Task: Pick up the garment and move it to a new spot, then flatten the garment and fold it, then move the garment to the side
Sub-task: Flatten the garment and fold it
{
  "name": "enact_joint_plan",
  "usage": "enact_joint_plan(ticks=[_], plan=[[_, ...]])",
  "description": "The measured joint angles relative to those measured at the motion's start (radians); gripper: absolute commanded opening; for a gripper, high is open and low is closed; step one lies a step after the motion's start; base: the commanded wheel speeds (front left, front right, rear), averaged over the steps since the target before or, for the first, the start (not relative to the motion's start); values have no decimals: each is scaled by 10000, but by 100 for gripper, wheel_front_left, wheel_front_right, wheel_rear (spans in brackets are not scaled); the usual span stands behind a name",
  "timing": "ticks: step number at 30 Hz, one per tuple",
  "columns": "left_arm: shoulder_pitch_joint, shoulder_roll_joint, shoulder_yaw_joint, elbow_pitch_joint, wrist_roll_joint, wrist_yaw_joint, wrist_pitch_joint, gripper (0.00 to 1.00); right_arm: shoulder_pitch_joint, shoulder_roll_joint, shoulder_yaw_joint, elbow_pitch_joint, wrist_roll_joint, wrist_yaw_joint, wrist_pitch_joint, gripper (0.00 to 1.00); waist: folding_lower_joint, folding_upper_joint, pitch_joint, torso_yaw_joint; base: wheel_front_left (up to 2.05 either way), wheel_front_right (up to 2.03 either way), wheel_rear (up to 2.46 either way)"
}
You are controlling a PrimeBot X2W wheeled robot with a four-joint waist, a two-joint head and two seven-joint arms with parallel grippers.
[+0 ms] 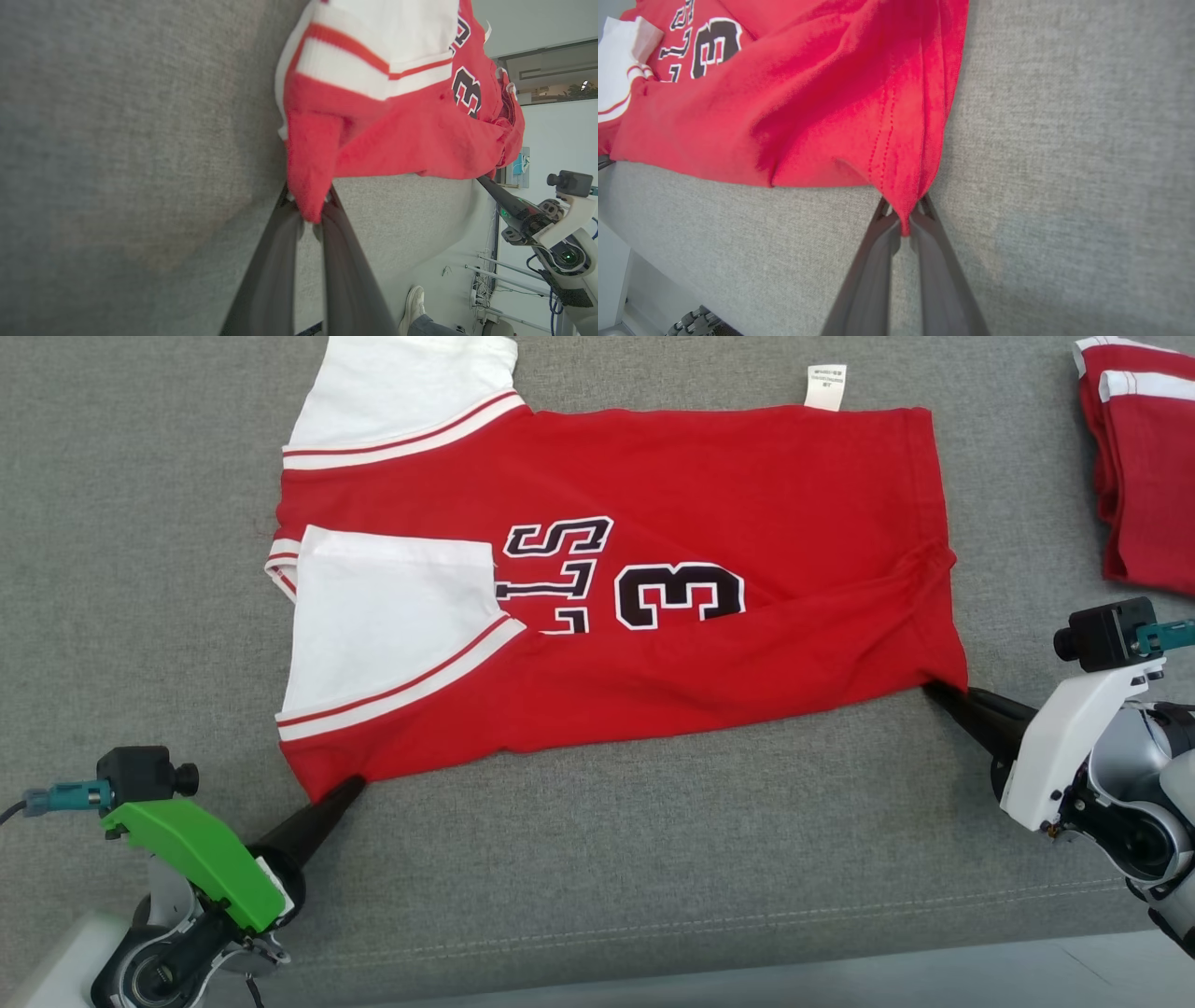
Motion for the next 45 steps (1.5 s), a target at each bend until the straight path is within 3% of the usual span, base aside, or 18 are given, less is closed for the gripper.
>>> enact_joint_plan(ticks=[8, 23, 37, 39, 40, 41, 42, 43, 45], plan=[[60, 140, 119, -58, -445, -125, 182, 0, 258, -96, 23, 249, 351, 173, 6, 0, 0, 0, -238, 24, 0, 0, 0], [781, 965, 196, -1563, -926, -247, 800, 0, 999, -715, 58, 157, 853, 263, 303, 0, 0, 0, -613, 87, 0, 0, 0], [1421, 940, -17, -1919, -993, -247, 725, 0, 1464, -982, 48, -261, 1319, 265, 523, 0, 0, 0, -450, -19, 0, 0, 0], [1427, 913, -105, -1918, -872, -247, 725, 0, 1526, -995, 56, -326, 1396, 267, 614, 32, 0, 0, -425, -44, 0, 0, 0], [1431, 913, -125, -1916, -830, -247, 723, 1, 1570, -1014, 65, -353, 1388, 267, 617, 78, 0, 0, -415, -59, 0, 0, 0], [1441, 920, -123, -1898, -817, -247, 706, 69, 1592, -1028, 96, -384, 1388, 268, 623, 100, 0, 0, -410, -79, 0, 0, 0], [1460, 961, -148, -1870, -750, -247, 692, 92, 1592, -1030, 117, -426, 1386, 295, 696, 100, 0, 0, -409, -108, 0, 0, 0], [1476, 1028, -186, -1852, -667, -247, 692, 100, 1592, -1028, 117, -483, 1388, 341, 706, 100, 0, 0, -413, -141, 0, 0, 0], [1507, 1164, -199, -1831, -468, -245, 692, 100, 1592, -1049, 92, -512, 1390, 339, 715, 100, 0, 0, -426, -203, 0, 0, 0]])
